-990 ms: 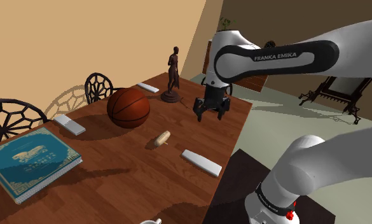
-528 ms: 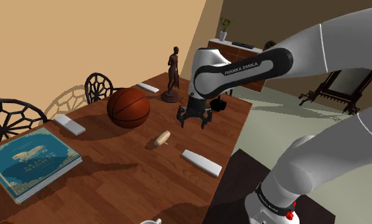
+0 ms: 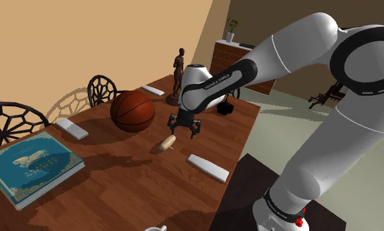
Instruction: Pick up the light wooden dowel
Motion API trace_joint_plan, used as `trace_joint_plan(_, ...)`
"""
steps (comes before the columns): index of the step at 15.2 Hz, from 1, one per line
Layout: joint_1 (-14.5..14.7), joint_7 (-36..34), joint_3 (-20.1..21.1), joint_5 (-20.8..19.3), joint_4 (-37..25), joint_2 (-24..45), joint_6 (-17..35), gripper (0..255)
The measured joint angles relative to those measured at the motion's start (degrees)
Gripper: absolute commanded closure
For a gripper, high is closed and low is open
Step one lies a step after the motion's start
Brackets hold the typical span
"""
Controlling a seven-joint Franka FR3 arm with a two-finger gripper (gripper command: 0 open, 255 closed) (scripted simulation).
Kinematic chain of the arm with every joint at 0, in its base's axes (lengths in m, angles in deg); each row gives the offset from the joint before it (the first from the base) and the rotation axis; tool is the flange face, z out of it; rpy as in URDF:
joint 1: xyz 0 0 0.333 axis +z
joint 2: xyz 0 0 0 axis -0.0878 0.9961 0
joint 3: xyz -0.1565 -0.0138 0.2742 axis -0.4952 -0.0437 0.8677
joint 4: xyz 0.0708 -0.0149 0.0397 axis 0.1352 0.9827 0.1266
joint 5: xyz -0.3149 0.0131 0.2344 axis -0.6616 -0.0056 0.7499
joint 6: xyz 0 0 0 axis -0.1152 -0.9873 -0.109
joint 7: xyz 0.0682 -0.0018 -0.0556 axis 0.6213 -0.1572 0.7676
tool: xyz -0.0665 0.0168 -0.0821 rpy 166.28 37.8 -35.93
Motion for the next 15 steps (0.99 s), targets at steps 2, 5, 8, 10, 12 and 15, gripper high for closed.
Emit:
trace_joint_plan(2,0.10,-4.21,0.24,-1.37,-1.87,4.40,3.16,0)
trace_joint_plan(5,0.76,-10.64,-0.30,-4.04,-5.89,11.59,7.24,0)
trace_joint_plan(8,1.90,-16.27,-1.89,-6.42,-10.65,18.56,10.43,0)
trace_joint_plan(10,2.31,-17.87,-2.63,-7.07,-12.16,20.98,11.63,0)
trace_joint_plan(12,2.75,-18.67,-2.99,-7.56,-12.46,22.46,12.89,0)
trace_joint_plan(15,3.17,-19.13,-3.53,-8.29,-12.88,24.80,14.82,0)
